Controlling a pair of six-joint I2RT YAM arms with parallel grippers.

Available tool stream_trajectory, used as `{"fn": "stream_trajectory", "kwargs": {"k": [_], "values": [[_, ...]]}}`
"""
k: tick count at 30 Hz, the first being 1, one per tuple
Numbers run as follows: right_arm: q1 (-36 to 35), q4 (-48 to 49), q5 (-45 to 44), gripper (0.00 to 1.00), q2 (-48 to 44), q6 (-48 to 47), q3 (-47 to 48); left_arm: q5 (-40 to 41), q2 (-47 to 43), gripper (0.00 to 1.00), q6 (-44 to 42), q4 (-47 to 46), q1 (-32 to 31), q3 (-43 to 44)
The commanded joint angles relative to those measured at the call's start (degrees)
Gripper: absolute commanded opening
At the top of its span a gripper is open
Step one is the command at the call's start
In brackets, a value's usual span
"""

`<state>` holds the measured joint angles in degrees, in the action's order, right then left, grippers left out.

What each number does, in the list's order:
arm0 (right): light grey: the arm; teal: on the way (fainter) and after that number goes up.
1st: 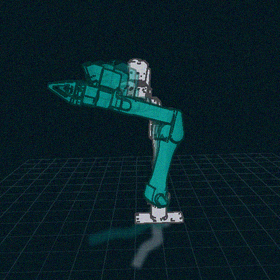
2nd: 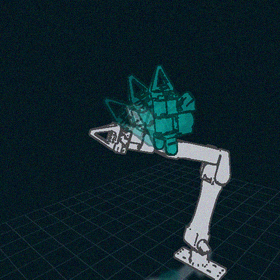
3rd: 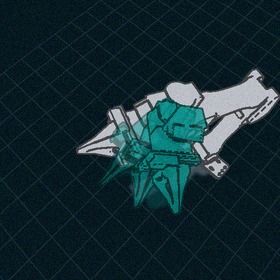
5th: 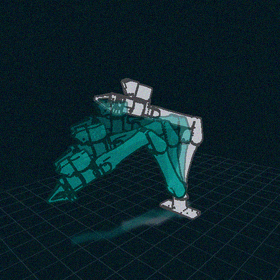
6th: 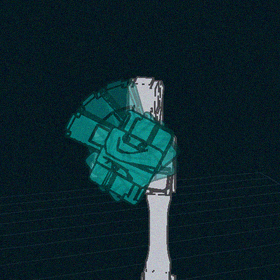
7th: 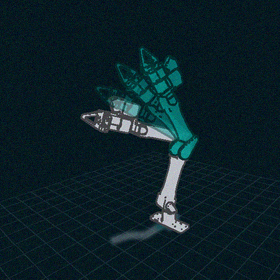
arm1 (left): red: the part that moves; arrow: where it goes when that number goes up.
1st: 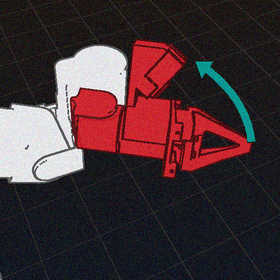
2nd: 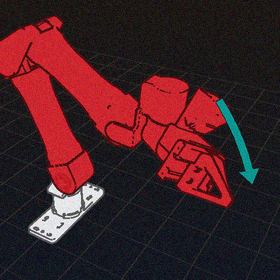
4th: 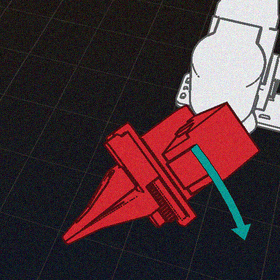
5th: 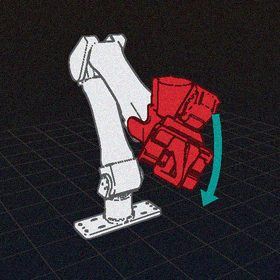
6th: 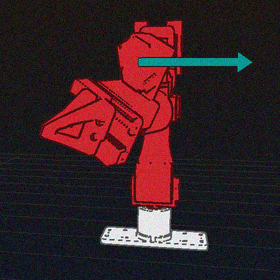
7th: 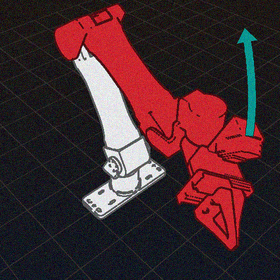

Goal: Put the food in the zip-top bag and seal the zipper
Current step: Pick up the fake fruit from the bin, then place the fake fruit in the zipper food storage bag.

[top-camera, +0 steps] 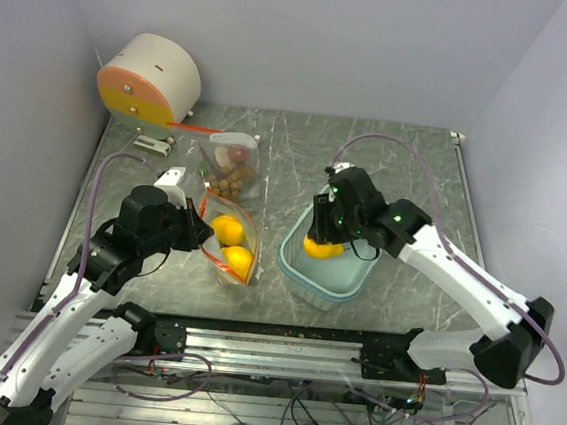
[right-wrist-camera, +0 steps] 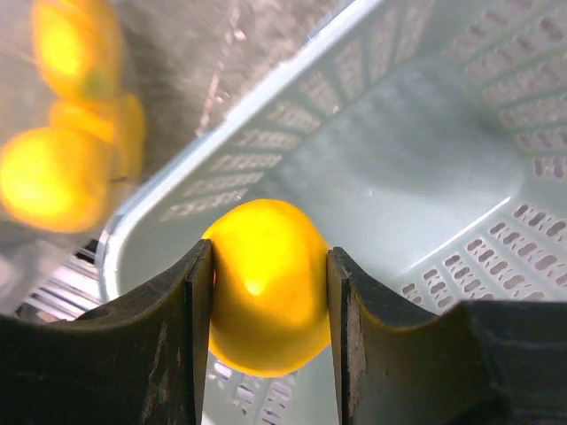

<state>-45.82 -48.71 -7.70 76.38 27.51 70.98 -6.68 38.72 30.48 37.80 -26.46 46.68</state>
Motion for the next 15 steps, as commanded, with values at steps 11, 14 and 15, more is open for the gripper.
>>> {"fn": "stream_trajectory", "kwargs": {"k": [11,14,15], "values": [[-0.5,35.7,38.6,0.09,-6.9,3.8,3.1,-2.5,2.7,0.07,1.4,-5.1,0.2,-2.7],[-1.4,49.3,44.3,0.09,-5.3,8.6,0.4,-2.9,2.9,0.07,1.5,-5.3,0.2,-2.3],[-1.9,53.2,45.0,0.09,-4.5,10.2,-0.2,-3.0,3.0,0.07,1.5,-5.4,0.2,-2.1]]}}
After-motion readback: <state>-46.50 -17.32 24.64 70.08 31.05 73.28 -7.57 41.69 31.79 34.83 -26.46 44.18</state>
